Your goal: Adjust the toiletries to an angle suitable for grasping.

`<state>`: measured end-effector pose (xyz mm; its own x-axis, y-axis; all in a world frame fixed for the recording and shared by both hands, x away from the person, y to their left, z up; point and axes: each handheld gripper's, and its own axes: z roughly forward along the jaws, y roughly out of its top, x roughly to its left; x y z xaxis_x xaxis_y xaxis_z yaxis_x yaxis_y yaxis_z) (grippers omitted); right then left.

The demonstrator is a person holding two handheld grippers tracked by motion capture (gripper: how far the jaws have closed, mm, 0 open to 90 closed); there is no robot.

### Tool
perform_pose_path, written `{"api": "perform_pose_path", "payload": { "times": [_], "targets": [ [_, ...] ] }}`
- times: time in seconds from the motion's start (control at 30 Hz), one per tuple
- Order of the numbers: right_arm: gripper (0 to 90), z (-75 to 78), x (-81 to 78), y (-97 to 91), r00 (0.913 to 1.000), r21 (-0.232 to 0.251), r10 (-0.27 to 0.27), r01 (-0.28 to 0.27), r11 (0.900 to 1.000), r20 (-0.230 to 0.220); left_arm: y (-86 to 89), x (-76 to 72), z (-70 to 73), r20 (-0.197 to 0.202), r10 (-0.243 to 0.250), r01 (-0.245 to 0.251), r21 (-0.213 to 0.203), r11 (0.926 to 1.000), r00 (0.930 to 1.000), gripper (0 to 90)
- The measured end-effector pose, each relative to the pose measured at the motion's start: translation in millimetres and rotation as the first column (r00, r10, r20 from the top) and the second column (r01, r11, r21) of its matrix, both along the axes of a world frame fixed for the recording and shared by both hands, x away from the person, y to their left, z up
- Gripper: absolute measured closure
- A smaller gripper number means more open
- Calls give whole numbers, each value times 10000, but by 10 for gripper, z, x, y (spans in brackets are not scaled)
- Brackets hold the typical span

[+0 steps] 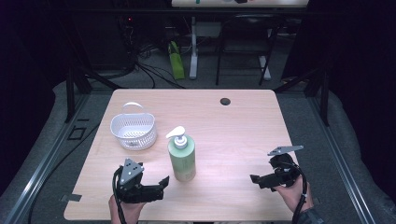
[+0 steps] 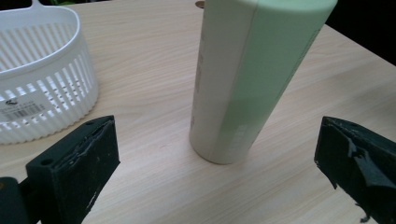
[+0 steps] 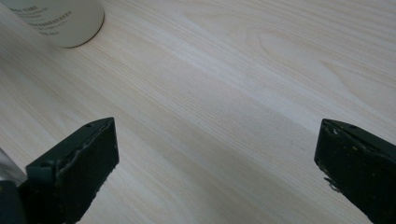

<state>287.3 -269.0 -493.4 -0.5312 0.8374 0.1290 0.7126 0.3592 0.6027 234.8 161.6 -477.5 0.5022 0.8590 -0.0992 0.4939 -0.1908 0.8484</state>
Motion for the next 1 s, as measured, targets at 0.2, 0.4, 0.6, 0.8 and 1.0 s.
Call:
{"api": "perform_pose_path", "payload": {
  "times": [0.2, 0.4, 0.6, 0.8, 1.0],
  "targets": [
    [0, -8, 3, 3, 9999, -1, 147, -147, 9999, -26, -21, 42, 39, 117, -390, 390, -4, 9992, 9992, 0],
    [0, -5, 3, 16, 9997, 81, 229, -229, 9997, -41, -17, 83, 133, 271, -997, 994, 132, 9950, 9946, 0],
    [0, 0, -26, 15, 9997, 6, 245, -245, 9997, -19, 6, 158, 221, 348, -1420, 1422, -36, 9898, 9893, 0],
    [0, -5, -39, -17, 9999, -20, 130, -131, 9999, -79, -35, 263, 278, 349, -1867, 1864, 112, 9824, 9818, 0],
    [0, -11, -12, -1, 9997, -4, 245, -245, 9997, -64, -55, 301, 315, 381, -2088, 2088, 43, 9780, 9772, 0]
  ]
}}
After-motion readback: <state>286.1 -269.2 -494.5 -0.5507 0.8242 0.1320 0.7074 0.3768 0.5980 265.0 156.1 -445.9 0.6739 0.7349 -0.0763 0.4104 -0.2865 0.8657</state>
